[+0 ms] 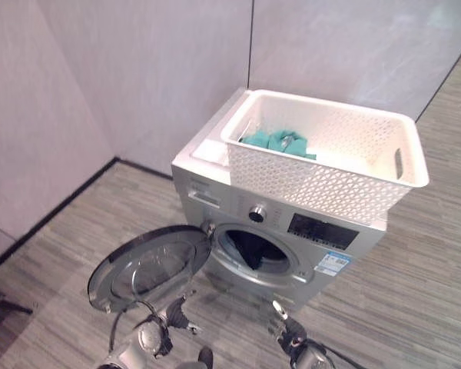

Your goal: Grab the laundry basket,head to the washer,open it,put in the laundry and shut it.

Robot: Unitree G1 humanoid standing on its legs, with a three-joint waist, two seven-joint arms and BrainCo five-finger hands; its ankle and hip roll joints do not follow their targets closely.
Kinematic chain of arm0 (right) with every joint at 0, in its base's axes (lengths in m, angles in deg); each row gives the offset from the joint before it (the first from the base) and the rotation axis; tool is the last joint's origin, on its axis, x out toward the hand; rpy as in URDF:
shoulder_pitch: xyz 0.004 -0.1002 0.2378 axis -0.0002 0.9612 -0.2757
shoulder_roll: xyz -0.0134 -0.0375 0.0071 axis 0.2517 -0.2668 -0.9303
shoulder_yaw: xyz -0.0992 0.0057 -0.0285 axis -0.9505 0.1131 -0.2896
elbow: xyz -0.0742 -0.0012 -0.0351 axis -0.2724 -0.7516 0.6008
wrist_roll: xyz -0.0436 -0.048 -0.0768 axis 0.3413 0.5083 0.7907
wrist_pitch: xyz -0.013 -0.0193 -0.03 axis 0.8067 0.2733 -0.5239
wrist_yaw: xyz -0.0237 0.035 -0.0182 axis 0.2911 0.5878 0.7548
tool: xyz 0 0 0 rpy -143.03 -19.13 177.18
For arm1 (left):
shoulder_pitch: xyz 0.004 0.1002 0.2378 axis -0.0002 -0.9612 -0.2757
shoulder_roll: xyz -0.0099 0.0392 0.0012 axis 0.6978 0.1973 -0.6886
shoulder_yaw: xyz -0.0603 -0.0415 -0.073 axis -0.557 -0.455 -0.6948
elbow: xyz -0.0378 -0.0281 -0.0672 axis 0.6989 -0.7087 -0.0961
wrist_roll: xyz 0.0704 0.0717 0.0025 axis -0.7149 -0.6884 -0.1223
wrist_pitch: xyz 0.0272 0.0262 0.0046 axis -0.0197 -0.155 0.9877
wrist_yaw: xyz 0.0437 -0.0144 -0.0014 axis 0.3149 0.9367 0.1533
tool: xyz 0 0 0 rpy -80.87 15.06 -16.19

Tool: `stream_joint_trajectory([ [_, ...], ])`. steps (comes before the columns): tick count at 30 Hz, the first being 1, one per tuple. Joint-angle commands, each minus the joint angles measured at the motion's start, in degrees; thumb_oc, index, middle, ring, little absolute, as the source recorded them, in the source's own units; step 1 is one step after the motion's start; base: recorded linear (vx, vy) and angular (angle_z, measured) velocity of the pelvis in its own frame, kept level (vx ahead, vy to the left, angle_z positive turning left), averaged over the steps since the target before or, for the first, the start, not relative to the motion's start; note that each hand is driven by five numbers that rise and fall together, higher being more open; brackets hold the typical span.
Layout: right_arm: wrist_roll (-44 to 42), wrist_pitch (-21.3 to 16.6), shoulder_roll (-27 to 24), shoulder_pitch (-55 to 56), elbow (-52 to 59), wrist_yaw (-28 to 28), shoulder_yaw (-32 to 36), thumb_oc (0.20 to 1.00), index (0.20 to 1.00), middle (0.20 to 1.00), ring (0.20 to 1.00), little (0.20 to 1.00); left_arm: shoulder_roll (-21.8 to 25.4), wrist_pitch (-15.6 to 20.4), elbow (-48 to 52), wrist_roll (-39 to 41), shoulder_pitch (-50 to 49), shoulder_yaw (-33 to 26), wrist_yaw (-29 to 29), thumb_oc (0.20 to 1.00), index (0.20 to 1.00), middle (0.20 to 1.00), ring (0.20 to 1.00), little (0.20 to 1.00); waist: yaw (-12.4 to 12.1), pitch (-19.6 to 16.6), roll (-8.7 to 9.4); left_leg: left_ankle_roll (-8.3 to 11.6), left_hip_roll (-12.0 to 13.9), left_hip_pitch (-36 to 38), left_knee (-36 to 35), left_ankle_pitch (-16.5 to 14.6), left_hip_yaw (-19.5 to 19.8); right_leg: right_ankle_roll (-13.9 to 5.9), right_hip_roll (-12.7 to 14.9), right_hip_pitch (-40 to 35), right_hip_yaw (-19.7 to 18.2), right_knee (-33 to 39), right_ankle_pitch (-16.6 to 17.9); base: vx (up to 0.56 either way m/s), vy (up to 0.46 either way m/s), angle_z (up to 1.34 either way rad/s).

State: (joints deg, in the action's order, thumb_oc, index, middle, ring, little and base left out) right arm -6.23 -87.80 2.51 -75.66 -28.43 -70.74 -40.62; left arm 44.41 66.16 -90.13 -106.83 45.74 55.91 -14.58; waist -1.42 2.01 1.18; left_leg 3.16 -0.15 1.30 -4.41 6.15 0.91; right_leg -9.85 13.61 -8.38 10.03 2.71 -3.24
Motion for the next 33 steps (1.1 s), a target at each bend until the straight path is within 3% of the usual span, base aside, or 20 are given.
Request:
stream_joint_trajectory([
  [1,5.44,-1.32,-1.38,-7.41,-0.54,0.5,-0.23,1.0,1.0,1.0,1.0,1.0,-1.13,1.67,-2.34,-0.86,3.57,1.68,1.53,1.0,1.0,1.0,1.0,1.0,-1.34,-0.75,-0.28,-0.71,3.35,4.21,0.57,-9.8,-0.22,-1.35,1.71,3.04,1.34,-1.66,4.08,0.0,0.0,0.0],
  [9,6.96,-2.13,-4.53,-4.53,10.41,-2.18,-5.76,1.0,1.0,1.0,1.0,1.0,-2.3,1.87,-3.29,0.68,2.73,1.09,1.32,1.0,1.0,1.0,1.0,1.0,-0.94,-0.89,-0.43,-0.09,3.97,3.76,0.14,-8.76,-0.62,-0.99,1.06,3.52,0.97,0.18,5.34,0.0,-0.032,-0.02],
  [26,19.63,-1.01,-9.02,-0.08,8.35,-2.63,-5.61,1.0,1.0,1.0,1.0,1.0,-0.7,2.05,-3.1,-0.79,1.1,-1.44,0.79,1.0,1.0,1.0,1.0,1.0,-0.27,0.07,0.02,0.05,4.69,3.51,0.31,-8.76,-1.24,-0.88,0.65,4.15,-0.31,0.91,5.71,0.02,-0.009,-0.03],
  [33,23.34,-1.23,-9.75,0.92,2.64,-1.0,-0.8,1.0,1.0,1.0,1.0,1.0,2.11,2.08,1.56,-1.0,0.88,-3.1,0.35,1.0,1.0,1.0,1.0,1.0,-0.32,2.81,1.37,-0.5,3.26,-1.21,7.52,-11.58,0.14,-0.83,1.73,4.88,-0.11,-0.59,5.13,-0.02,0.023,0.01],
])
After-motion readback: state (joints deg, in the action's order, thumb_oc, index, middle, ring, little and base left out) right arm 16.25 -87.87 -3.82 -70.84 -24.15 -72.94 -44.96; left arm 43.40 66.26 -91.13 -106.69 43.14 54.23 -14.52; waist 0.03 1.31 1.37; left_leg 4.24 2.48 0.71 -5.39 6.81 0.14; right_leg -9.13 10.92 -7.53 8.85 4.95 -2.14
